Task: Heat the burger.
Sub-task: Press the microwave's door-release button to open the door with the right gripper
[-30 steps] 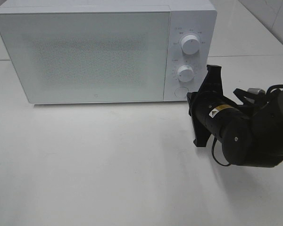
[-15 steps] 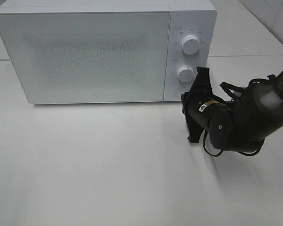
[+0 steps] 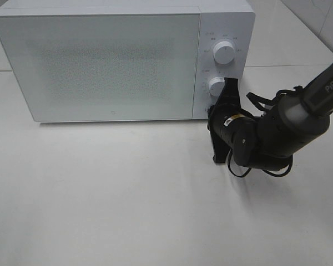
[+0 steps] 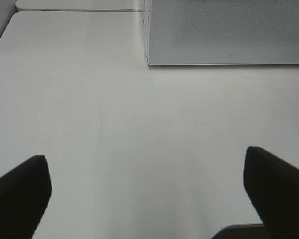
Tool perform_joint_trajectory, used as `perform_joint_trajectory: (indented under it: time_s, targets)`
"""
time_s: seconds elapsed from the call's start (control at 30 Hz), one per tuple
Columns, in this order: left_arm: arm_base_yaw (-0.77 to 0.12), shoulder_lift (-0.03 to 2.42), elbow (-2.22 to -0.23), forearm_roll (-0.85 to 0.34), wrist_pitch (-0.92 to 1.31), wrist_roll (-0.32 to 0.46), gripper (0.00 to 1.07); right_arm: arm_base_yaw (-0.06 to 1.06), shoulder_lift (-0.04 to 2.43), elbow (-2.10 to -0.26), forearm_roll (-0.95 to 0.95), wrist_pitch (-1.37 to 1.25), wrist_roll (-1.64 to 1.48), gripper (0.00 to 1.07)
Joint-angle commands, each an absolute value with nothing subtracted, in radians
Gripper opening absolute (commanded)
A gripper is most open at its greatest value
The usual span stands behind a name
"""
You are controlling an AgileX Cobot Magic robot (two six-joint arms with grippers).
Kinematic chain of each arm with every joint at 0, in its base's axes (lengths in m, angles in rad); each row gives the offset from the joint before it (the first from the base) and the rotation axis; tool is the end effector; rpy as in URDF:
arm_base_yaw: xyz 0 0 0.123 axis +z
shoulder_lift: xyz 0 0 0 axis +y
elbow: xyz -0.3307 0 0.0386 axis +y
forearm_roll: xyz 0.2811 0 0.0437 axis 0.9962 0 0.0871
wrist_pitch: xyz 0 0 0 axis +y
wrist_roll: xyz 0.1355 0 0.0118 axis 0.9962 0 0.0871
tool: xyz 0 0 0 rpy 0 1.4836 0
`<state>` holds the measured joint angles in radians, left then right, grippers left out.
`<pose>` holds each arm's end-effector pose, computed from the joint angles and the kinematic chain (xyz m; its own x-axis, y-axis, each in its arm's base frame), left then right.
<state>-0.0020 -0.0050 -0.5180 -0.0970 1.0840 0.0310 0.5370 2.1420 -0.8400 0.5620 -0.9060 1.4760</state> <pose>0.0115 -0.0117 0.2766 -0.4556 -0.0135 -0.8901 0.0716 0.9961 -0.0518 0.4091 0.1772 0.0738 -0.0371 0.9945 0.0979 0.3509 -0.0787 0.9331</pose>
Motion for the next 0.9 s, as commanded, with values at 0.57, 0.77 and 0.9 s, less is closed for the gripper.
perform_joint_trajectory:
  time_s: [0.57,0.77,0.9]
  targets:
    - [0.001,-0.012,-0.516,-0.097,1.070,0.029,1.00,0.536,2.173,-0.962,0.642,-1.028,1.370,0.00]
    - [0.001,-0.012,-0.516,-0.097,1.070,0.029,1.00,0.536,2.201,-1.022,0.643,-1.111,1.369,0.00]
    - [0.001,-0.012,-0.516,-0.097,1.070,0.029,1.00,0.536,2.215,-1.059,0.643,-1.113,1.370,0.00]
